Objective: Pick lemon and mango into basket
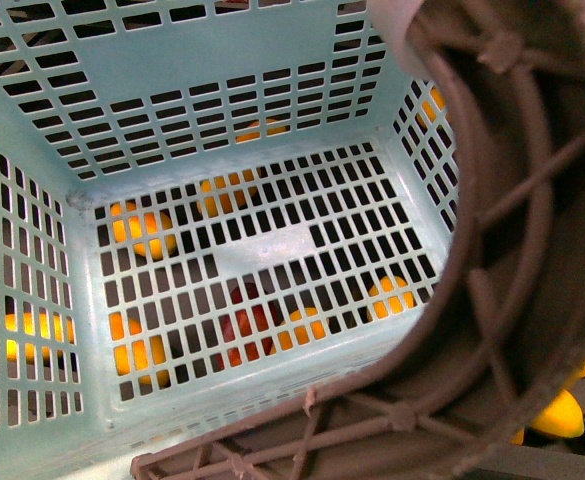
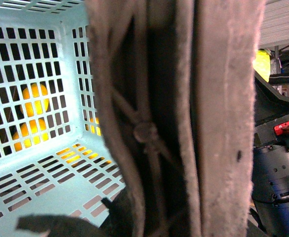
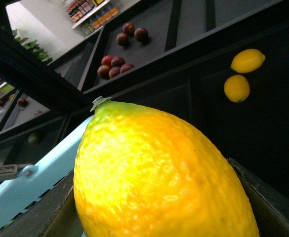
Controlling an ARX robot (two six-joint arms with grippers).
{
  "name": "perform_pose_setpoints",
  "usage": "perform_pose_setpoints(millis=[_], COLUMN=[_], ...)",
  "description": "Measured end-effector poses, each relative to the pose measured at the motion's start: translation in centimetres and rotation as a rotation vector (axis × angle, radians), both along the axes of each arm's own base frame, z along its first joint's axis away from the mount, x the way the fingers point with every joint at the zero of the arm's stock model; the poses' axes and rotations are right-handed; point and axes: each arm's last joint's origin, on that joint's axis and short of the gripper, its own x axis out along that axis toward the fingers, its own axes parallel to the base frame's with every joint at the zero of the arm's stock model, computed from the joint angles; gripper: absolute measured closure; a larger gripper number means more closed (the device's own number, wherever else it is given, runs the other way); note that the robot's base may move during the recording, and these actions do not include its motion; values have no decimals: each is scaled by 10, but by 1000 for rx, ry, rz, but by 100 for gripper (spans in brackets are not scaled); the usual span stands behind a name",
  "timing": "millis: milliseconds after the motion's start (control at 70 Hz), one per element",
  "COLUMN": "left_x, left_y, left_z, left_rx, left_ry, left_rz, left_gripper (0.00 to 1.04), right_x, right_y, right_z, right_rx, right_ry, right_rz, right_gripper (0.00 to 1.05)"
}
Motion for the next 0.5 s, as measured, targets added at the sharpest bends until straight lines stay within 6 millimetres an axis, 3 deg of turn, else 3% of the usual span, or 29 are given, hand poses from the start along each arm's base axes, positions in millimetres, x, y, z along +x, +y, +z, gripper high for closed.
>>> perform_pose_setpoints(millis=[500], left_x=[0], left_y=[0], left_z=[0], left_rx=[0], left_ry=[0], left_rz=[0], left_gripper=[91], right_x=[-14], right_y=[34], right_z=[-5], right_rx=[-2], right_ry=[7], right_rz=[123], right_gripper=[34])
